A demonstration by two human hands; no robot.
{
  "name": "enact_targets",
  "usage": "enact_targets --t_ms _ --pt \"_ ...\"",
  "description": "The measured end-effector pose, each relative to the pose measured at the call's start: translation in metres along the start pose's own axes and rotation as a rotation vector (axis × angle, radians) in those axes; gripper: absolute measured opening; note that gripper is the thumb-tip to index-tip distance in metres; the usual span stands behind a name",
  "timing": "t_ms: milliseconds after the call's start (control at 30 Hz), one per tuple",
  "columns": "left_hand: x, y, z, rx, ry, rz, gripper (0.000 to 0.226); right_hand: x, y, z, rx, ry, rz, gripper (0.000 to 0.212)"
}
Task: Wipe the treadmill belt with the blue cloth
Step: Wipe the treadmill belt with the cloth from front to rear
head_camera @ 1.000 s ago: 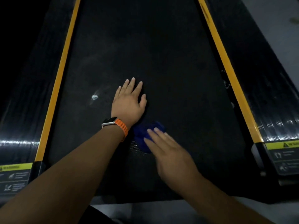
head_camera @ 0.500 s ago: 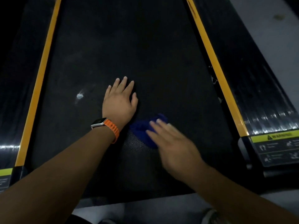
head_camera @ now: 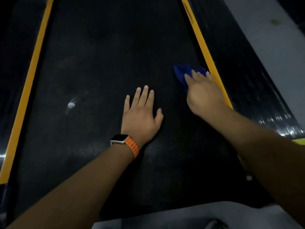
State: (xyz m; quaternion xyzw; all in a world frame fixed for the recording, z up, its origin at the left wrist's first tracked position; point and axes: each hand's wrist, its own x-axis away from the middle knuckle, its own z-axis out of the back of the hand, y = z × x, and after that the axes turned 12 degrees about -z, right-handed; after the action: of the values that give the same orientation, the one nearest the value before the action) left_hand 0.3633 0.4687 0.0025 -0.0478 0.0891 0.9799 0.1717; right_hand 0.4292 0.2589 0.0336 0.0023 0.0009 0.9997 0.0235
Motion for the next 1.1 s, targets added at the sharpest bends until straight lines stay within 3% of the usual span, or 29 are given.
enact_targets --t_ms 167,400,467,533,667,767,833,900,1000,1100 --pt "-0.003 0.003 0.001 0.001 -0.029 0.011 0.072 0.090 0.030 -0.005 -0.037 -0.049 0.102 0.063" --pt "-0.001 0.003 -0.001 -0.001 -0.011 0.004 0.071 -0.055 -0.020 -0.003 -0.199 -0.057 -0.012 0.061" --pt "-0.001 0.001 -0.001 0.002 -0.007 0.005 0.071 -0.061 -0.029 -0.001 -0.207 -0.054 -0.021 0.061" --pt "-0.003 0.000 -0.001 0.020 -0.012 0.008 0.070 -0.023 -0.017 -0.006 -0.192 -0.062 0.082 0.062" --pt "-0.003 -0.003 0.002 0.054 -0.023 -0.007 0.071 0.114 0.029 -0.007 -0.166 -0.143 0.496 0.063" --pt "0.002 -0.013 0.007 0.098 -0.037 -0.039 0.070 0.122 0.029 -0.005 -0.147 -0.221 0.682 0.070" --pt "0.008 -0.017 0.007 0.104 -0.024 -0.066 0.068 0.075 0.002 -0.001 -0.164 -0.185 0.615 0.071" --pt "0.012 -0.018 0.006 0.093 -0.003 -0.069 0.066 0.000 -0.029 -0.005 -0.216 -0.082 0.445 0.065" --pt "0.014 -0.017 0.004 0.078 0.017 -0.063 0.065 -0.094 -0.068 0.000 -0.278 -0.056 0.188 0.058" --pt "0.013 -0.017 0.001 0.070 0.040 -0.061 0.063 -0.075 -0.056 -0.007 -0.230 -0.047 0.299 0.054"
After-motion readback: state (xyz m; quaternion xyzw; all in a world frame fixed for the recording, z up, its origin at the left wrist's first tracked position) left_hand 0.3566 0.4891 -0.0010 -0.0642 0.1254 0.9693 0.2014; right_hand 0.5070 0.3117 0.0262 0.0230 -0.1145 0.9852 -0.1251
